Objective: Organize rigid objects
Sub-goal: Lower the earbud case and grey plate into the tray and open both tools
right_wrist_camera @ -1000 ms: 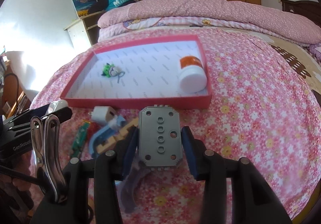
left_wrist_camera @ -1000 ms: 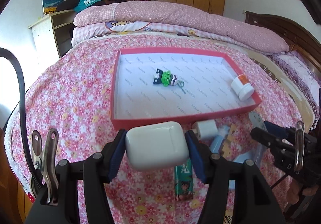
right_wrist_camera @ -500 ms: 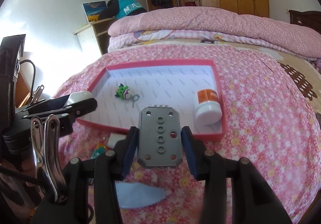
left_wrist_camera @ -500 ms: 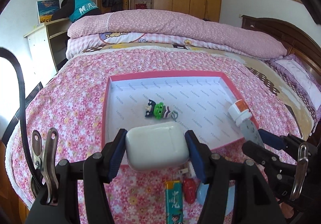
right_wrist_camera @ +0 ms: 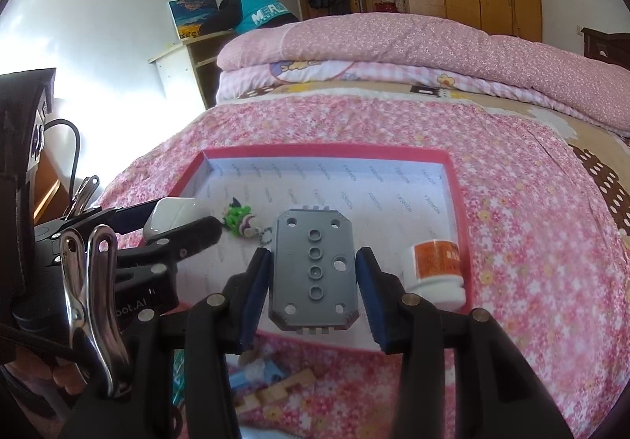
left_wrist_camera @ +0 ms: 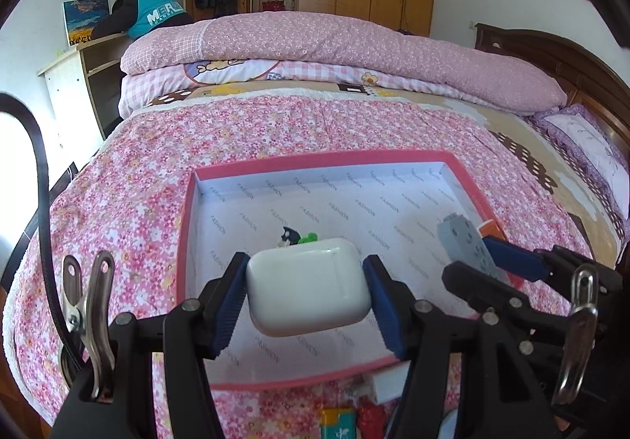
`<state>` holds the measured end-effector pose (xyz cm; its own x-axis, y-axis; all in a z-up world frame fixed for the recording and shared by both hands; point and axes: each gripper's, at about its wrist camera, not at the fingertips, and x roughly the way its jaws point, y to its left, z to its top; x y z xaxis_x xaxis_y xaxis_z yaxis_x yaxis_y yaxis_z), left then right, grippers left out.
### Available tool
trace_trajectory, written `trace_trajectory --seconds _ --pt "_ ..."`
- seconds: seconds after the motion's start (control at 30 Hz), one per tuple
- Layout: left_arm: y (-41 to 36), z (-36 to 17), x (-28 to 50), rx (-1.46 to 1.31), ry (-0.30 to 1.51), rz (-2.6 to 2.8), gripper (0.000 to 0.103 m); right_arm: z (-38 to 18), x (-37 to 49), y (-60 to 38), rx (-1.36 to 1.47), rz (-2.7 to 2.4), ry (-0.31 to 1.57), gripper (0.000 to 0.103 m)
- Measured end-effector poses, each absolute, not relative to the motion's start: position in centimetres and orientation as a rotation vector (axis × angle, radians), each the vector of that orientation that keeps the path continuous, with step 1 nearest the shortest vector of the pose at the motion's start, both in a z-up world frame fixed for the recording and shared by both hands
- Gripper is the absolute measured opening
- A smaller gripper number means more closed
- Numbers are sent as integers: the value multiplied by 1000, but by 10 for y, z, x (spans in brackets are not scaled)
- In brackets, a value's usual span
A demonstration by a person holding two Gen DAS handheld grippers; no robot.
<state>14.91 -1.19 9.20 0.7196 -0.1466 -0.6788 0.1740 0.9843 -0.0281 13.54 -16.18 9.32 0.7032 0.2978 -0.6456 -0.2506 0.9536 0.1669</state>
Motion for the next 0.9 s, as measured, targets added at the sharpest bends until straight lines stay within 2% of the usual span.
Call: trace_trajectory --seconds 0.57,0.9 --pt "-15 60 177 38 810 -149 62 69 171 -164 80 305 801 45" --pt "-13 60 175 22 818 -151 63 66 171 -163 75 310 802 46"
